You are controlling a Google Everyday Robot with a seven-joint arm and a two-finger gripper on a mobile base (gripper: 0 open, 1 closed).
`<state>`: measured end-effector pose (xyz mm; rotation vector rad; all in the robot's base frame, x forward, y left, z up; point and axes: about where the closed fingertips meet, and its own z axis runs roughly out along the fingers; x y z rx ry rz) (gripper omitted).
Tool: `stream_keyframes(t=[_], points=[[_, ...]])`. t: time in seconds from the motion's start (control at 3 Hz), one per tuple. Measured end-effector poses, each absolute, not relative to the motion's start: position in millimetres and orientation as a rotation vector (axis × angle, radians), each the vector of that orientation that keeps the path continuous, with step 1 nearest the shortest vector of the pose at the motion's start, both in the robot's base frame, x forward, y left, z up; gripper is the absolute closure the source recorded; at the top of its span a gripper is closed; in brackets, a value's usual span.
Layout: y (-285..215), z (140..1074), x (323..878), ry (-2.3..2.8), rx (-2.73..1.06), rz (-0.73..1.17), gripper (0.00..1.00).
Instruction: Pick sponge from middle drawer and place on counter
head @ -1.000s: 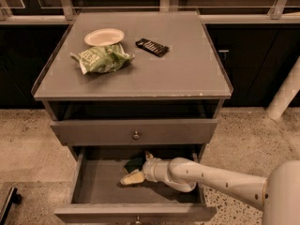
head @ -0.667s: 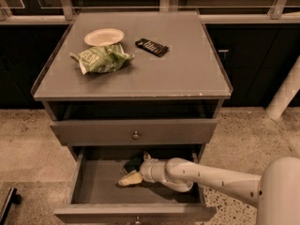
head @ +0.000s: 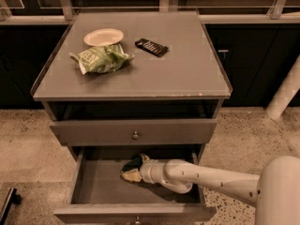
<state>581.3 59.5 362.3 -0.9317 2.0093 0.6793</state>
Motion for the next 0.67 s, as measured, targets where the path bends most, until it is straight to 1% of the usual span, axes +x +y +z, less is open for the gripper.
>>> stream_keyframes(t=[0.67], points=[[59.5,362.2,581.3,2.009,-0.932,0.679,0.85]])
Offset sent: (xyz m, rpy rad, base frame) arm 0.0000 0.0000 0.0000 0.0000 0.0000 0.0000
